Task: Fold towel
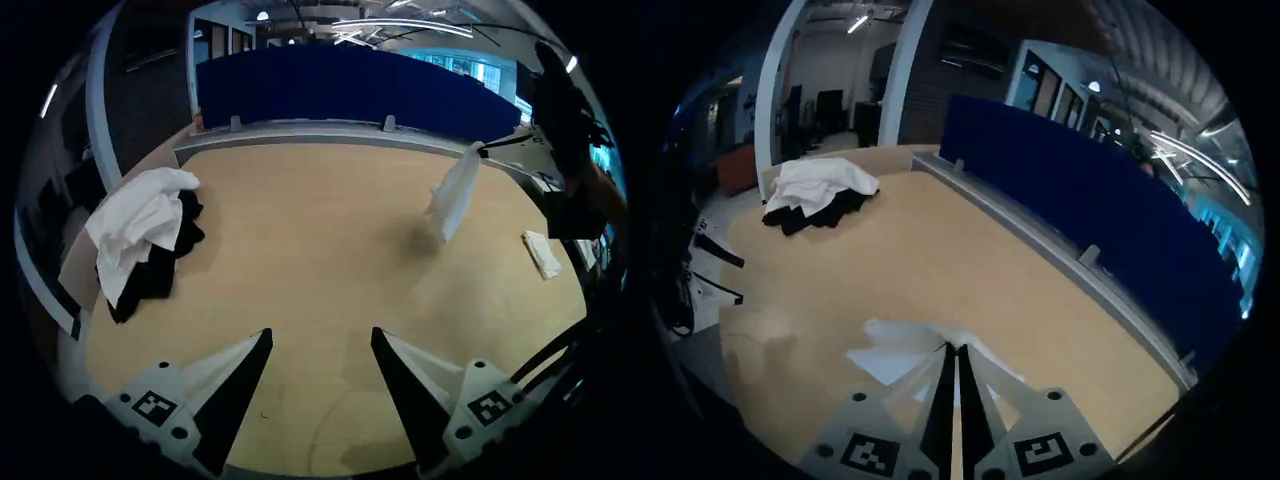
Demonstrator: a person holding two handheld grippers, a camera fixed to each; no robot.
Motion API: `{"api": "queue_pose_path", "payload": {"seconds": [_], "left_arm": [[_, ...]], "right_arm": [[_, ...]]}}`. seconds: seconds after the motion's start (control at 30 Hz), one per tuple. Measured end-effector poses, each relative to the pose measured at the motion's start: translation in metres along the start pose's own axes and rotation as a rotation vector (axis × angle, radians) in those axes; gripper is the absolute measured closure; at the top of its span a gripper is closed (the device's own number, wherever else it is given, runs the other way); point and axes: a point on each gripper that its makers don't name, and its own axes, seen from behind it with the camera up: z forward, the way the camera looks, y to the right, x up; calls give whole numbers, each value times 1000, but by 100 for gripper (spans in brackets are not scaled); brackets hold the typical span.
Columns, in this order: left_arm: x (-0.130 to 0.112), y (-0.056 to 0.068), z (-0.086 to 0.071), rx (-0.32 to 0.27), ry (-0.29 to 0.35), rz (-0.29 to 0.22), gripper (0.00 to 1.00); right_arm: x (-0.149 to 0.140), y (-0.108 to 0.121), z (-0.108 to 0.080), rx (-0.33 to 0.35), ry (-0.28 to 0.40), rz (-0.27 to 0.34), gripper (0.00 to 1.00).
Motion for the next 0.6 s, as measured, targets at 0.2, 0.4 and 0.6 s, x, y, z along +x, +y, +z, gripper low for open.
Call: {"api": "queue_pose_path", "payload": {"seconds": [0.2,0.4,0.6], "left_arm": [[4,8,2,-11,0,7,9],[8,16,7,-24,-2,17,9],[12,26,10,-34,-4,32,9]], "right_arm": [[-8,23,-16,-30,-2,20,97],[-23,52,-34,-68,-18,33,97],[-43,81,-54,-105,-36,40,97]]}}
